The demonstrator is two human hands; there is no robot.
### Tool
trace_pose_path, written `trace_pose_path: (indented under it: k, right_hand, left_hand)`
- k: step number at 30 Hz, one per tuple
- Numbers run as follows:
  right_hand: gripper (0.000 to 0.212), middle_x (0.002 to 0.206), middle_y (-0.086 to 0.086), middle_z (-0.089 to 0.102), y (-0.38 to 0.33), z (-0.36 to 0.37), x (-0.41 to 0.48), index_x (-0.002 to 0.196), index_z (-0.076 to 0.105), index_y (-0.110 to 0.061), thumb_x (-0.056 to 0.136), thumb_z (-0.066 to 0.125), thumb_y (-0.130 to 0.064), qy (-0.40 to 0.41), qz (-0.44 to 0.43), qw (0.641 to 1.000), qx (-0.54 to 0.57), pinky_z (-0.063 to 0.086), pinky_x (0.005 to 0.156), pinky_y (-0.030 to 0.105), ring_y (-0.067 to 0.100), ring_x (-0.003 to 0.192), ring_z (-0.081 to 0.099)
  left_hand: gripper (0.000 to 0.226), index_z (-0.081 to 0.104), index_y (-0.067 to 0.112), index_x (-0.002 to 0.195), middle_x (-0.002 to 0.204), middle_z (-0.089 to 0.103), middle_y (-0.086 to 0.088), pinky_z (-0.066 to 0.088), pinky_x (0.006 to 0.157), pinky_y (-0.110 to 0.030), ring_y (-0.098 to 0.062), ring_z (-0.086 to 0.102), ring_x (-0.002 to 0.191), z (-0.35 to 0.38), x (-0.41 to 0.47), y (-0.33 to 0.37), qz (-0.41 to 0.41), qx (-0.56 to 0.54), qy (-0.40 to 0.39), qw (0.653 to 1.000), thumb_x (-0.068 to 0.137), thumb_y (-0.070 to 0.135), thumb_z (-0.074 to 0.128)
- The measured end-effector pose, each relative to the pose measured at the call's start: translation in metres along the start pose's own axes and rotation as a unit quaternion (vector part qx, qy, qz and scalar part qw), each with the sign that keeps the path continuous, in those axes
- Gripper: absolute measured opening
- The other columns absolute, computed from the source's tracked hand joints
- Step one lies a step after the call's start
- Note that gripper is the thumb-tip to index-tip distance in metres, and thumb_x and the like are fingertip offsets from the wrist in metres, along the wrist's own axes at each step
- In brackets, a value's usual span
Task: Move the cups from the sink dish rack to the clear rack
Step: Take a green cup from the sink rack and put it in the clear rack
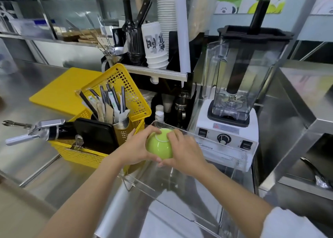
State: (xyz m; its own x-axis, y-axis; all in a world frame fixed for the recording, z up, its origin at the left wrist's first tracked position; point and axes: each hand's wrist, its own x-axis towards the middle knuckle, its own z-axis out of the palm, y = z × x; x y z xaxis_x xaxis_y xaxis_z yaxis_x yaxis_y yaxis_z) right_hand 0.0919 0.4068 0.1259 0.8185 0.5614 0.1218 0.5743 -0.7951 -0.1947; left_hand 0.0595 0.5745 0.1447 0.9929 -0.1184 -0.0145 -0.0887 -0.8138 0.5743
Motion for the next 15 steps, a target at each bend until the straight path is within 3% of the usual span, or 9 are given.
trace_pose_path:
  k: [4,7,9,12,15]
  right_hand:
    - [0.075,0.127,0.008,0.043,0.006,-0.006,-0.001,0.121,0.034,-0.016,0.067,0.067,-0.058,-0.022,-0.017,1.0,-0.002,0.034,0.089,0.043,0.034,0.108,0.053]
    - [0.078,0.148,0.011,0.027,0.013,-0.016,-0.008,0.132,0.028,-0.023,0.072,0.063,-0.057,-0.059,-0.016,0.998,0.008,0.025,0.102,0.049,0.033,0.128,0.04]
    - [0.081,0.157,0.011,0.011,0.02,-0.027,-0.017,0.14,0.022,-0.027,0.075,0.061,-0.054,-0.07,-0.016,0.997,0.014,0.017,0.108,0.051,0.032,0.138,0.026]
    - [0.079,0.157,0.008,0.011,0.037,-0.048,-0.037,0.144,0.016,-0.027,0.081,0.059,-0.047,-0.022,-0.001,0.998,0.067,0.017,0.11,0.048,0.03,0.139,0.026]
    - [0.074,0.153,0.003,0.024,0.064,-0.067,-0.068,0.145,0.017,-0.024,0.086,0.054,-0.047,0.036,0.027,0.992,0.117,0.028,0.106,0.043,0.025,0.136,0.032]
  left_hand:
    - [0.071,0.043,0.026,0.119,0.116,0.043,0.019,0.016,0.114,-0.043,-0.008,0.038,0.109,-0.001,-0.003,0.01,-0.007,0.037,-0.007,0.999,0.061,0.041,0.081]
    - [0.071,0.038,0.028,0.124,0.121,0.044,0.015,0.022,0.111,-0.045,-0.012,0.036,0.103,-0.002,-0.007,0.022,-0.024,0.087,-0.021,0.996,0.067,0.043,0.077]
    - [0.074,0.031,0.032,0.131,0.142,0.036,0.006,0.021,0.112,-0.049,-0.018,0.04,0.119,-0.004,-0.005,0.028,-0.052,0.151,-0.047,0.986,0.071,0.047,0.072]
    - [0.077,0.021,0.033,0.14,0.157,0.006,-0.004,0.013,0.114,-0.05,-0.027,0.022,0.14,-0.008,-0.002,0.057,-0.101,0.292,-0.088,0.947,0.078,0.054,0.061]
    - [0.074,0.023,0.028,0.142,0.155,0.019,-0.004,0.024,0.11,-0.042,-0.026,0.028,0.138,-0.001,0.002,0.111,-0.043,0.326,-0.034,0.944,0.081,0.057,0.054]
